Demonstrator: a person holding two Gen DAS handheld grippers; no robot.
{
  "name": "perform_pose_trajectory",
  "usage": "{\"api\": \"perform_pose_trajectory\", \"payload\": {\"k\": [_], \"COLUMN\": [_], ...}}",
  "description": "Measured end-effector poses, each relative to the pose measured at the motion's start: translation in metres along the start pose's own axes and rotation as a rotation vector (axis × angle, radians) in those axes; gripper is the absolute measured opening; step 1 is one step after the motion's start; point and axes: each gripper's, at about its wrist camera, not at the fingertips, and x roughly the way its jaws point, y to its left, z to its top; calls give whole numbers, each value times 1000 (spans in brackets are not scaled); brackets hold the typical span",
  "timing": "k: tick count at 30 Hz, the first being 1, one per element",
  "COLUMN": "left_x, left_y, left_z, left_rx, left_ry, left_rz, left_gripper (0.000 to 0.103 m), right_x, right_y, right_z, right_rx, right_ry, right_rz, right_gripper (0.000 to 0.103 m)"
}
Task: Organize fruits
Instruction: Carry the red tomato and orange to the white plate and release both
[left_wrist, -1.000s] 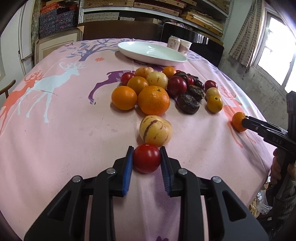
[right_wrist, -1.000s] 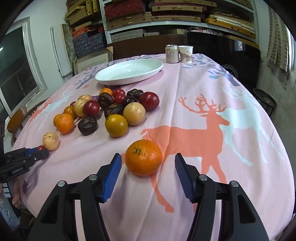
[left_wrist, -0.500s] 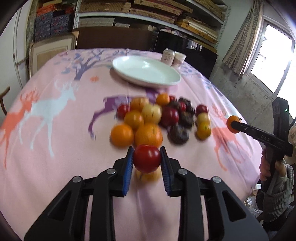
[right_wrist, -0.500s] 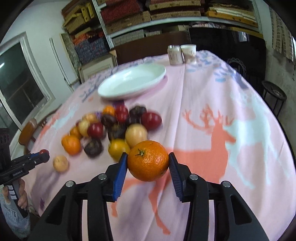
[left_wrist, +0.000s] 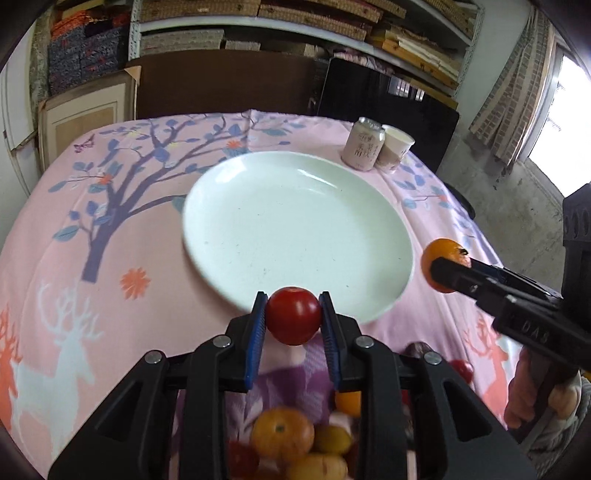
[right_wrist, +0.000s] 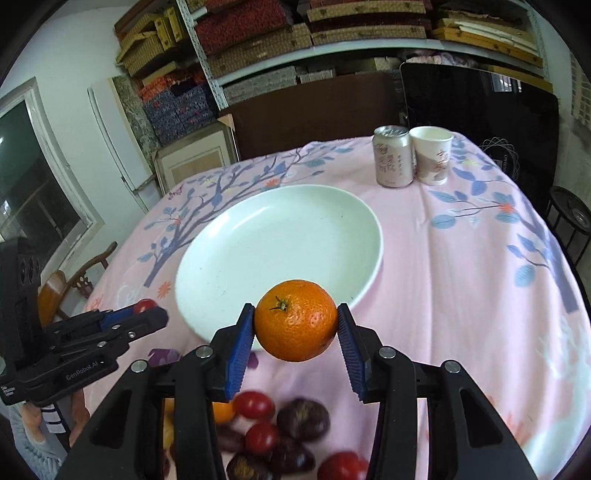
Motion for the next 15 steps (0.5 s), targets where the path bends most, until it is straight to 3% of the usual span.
{"api": "perform_pose_trajectory", "payload": {"k": [6, 9, 11, 15], "left_x": [44, 46, 42, 31], "left_y": [5, 3, 2, 1], "left_z": [11, 10, 10, 7], "left_rx": [-21, -8, 0, 4], "left_ry": [64, 46, 30, 4], "left_rz": [-16, -12, -8, -5], "left_gripper": [30, 60, 65, 78], "right_x": [27, 21, 14, 8], "right_y": [-4, -8, -10, -11], "right_z": [0, 0, 2, 2], "right_rx": [2, 11, 30, 31], "right_ry": [2, -29, -59, -87], "right_rz": [-11, -3, 10, 10], "right_gripper": [47, 51, 64, 65]}}
